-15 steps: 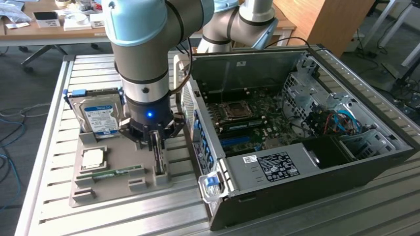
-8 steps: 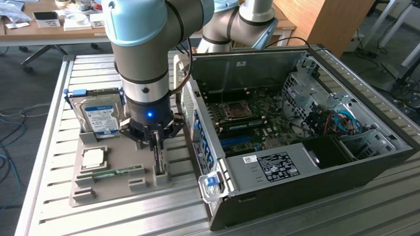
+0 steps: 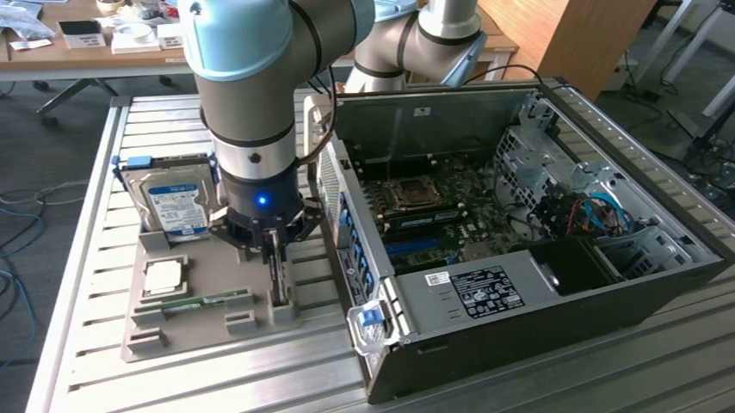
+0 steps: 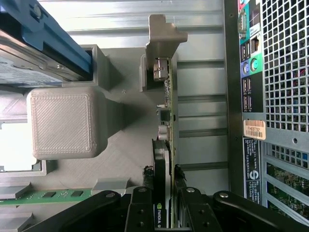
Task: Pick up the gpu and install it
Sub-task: 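Pick up the gpu and move the gpu toward the slot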
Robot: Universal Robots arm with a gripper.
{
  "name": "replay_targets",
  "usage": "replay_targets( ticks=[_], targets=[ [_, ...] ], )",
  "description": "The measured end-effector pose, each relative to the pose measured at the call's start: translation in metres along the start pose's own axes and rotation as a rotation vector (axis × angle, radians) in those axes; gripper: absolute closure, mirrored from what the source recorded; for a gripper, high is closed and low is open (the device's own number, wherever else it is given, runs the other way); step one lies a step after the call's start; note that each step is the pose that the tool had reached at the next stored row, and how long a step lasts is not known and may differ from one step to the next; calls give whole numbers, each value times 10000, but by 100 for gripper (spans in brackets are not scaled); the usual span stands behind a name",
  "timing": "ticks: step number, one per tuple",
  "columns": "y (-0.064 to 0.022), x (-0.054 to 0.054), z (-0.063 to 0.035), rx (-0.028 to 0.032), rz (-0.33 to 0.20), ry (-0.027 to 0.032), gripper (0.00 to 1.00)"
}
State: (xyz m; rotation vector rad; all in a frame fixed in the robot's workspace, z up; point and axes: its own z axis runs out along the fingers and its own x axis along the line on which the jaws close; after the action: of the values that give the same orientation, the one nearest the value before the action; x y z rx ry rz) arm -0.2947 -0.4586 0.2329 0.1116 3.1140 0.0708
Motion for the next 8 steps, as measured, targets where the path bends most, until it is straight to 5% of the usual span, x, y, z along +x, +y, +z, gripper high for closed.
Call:
replay_targets(
  ticks=[8],
  targets=[
    [0,-1,0,-6,-275,13,73]
  ],
)
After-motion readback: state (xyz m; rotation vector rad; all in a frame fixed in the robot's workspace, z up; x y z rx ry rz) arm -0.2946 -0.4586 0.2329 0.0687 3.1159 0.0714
